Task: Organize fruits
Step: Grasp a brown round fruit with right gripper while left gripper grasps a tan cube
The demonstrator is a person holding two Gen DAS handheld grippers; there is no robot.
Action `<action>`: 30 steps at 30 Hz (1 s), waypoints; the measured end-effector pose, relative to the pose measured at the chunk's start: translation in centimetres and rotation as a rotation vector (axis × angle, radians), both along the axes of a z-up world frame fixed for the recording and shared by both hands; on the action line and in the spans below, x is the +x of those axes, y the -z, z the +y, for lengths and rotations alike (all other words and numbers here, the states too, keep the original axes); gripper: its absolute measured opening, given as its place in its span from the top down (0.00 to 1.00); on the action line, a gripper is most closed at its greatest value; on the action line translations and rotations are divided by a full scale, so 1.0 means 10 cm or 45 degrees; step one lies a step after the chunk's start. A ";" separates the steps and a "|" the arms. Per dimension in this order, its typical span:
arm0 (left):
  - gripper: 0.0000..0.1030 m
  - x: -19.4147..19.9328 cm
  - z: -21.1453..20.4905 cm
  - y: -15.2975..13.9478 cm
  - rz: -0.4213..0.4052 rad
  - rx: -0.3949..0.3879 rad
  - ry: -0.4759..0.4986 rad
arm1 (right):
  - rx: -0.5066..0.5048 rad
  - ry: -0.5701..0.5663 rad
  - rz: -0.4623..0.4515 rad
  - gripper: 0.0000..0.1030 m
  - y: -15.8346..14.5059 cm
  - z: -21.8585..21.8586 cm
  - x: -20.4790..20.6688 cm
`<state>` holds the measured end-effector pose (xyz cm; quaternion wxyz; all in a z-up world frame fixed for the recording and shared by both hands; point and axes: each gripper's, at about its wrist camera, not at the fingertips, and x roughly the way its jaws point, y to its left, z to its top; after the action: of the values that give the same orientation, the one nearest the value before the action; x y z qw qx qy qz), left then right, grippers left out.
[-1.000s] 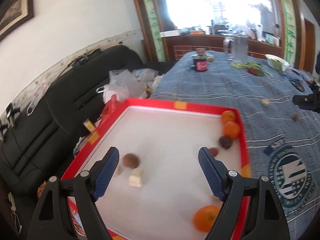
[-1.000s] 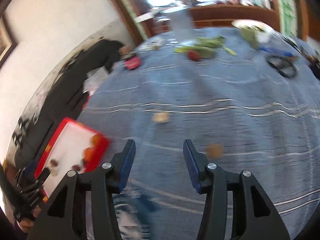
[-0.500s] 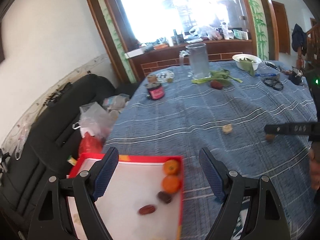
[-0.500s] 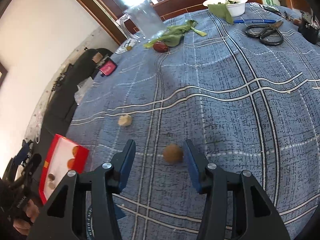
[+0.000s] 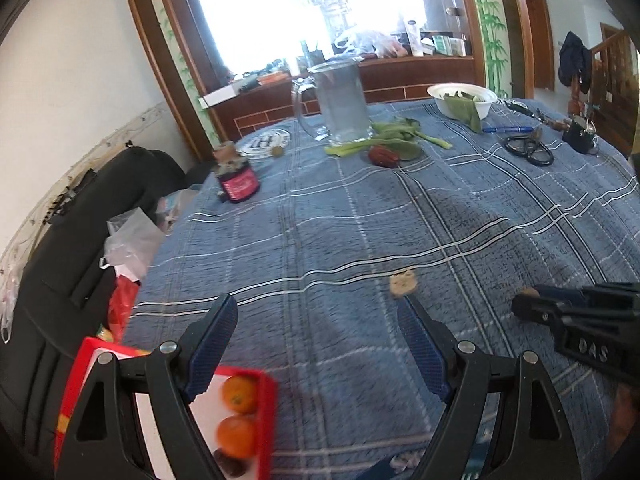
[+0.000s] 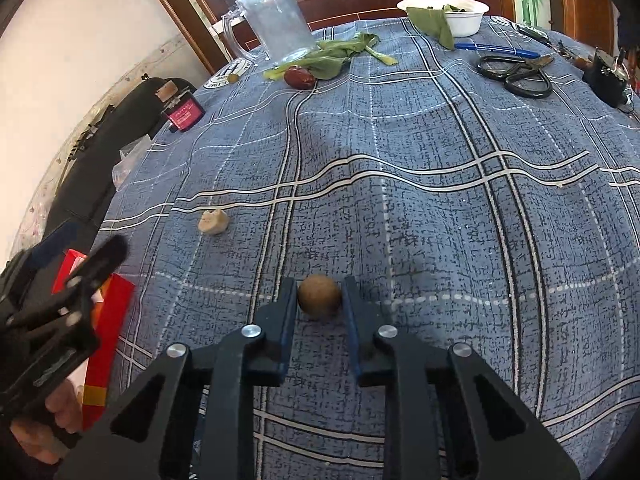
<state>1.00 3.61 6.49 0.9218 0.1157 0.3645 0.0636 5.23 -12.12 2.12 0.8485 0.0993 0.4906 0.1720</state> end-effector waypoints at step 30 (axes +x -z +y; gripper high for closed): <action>0.80 0.57 -0.27 0.47 0.206 -0.236 0.064 | 0.033 0.075 0.059 0.76 0.01 -0.16 0.03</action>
<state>6.66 0.92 1.75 0.8973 0.0438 0.4392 -0.0033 5.53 -13.68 2.05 0.8403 0.1288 0.5046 0.1508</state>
